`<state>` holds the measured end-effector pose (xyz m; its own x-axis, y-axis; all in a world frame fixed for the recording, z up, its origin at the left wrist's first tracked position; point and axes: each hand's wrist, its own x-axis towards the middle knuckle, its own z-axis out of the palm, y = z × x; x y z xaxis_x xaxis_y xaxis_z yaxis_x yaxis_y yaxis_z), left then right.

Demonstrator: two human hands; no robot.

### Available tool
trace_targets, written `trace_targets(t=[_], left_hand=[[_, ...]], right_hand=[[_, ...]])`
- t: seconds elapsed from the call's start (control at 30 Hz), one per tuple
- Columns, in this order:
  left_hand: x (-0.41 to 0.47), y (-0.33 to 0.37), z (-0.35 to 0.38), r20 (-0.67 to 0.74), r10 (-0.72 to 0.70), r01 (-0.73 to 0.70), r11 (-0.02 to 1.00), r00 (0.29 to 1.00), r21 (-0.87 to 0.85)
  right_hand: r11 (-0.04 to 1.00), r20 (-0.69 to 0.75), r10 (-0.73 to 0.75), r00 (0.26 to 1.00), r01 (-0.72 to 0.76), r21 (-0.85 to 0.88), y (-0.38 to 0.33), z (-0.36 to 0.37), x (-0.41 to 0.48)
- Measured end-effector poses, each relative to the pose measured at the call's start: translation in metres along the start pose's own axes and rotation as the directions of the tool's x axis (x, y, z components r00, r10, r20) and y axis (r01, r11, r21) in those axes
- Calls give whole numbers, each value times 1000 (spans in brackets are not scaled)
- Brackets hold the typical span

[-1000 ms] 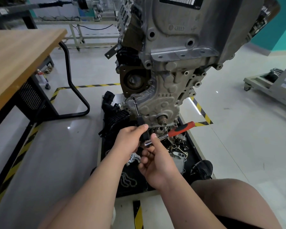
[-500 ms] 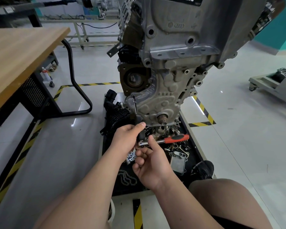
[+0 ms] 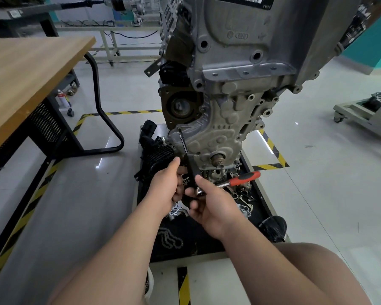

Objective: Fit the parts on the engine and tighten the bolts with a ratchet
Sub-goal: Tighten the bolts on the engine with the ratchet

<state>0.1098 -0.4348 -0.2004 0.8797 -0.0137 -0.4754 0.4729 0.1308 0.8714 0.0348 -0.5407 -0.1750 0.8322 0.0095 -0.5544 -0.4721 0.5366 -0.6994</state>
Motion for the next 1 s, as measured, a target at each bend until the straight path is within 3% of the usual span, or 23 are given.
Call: trace_targets(t=[0.13, 0.27, 0.4, 1.0], left_hand=[[3, 9, -5, 19, -173, 167, 913, 985, -372], [5, 14, -9, 67, -253, 248, 799, 965, -548], [9, 11, -12, 100, -300, 300, 758, 949, -579], [16, 5, -12, 128, -289, 315, 843, 949, -436]], right_hand=[[992, -1, -35, 999, 34, -125, -11, -15, -7], [936, 3, -91, 996, 87, -340, -31, -35, -7], [876, -32, -85, 996, 59, -479, -46, -63, -2], [904, -1, -128, 992, 117, -411, -37, -78, -6]])
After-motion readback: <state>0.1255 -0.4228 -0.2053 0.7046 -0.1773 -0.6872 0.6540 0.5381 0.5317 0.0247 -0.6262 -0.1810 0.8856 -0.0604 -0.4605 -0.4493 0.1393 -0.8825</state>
